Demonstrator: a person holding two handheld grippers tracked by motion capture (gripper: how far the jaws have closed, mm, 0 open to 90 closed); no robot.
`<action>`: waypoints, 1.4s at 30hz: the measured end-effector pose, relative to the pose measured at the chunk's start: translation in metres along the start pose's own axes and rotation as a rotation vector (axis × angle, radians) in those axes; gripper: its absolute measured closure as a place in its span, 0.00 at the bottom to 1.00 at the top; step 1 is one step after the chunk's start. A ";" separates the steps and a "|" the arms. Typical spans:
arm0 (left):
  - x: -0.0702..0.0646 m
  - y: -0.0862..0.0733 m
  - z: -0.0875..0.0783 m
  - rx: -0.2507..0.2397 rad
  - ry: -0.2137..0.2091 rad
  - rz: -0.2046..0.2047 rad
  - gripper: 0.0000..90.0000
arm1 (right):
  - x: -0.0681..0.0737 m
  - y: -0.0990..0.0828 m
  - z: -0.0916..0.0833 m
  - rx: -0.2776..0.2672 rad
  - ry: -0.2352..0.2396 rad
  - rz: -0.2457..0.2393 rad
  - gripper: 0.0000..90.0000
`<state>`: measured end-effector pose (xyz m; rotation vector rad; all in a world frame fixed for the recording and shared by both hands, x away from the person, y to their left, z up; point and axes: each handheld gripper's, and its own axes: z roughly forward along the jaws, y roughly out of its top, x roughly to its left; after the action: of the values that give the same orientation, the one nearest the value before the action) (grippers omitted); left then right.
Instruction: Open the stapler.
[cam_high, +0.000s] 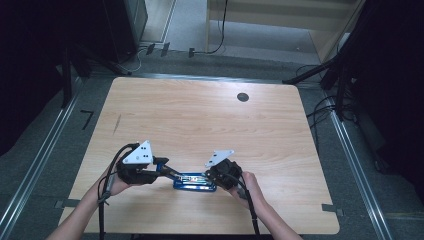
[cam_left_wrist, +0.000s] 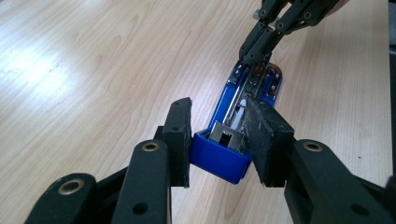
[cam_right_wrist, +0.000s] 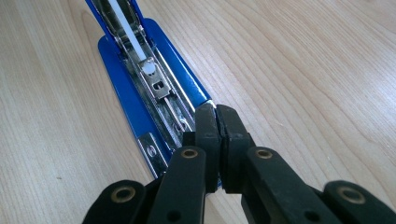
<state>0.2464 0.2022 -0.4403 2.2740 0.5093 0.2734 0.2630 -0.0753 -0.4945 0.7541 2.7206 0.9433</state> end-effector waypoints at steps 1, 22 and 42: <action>0.001 -0.001 0.000 0.001 0.000 -0.004 0.71 | 0.000 0.000 0.000 0.002 0.000 0.000 0.99; 0.008 -0.017 -0.001 -0.010 -0.024 -0.061 0.70 | 0.004 0.005 0.002 0.050 -0.028 -0.053 1.00; 0.014 -0.025 -0.001 0.002 -0.057 -0.084 0.70 | 0.002 0.006 0.002 0.060 -0.013 -0.023 1.00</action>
<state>0.2515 0.2246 -0.4579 2.2493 0.5736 0.1659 0.2645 -0.0693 -0.4922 0.7352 2.7512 0.8531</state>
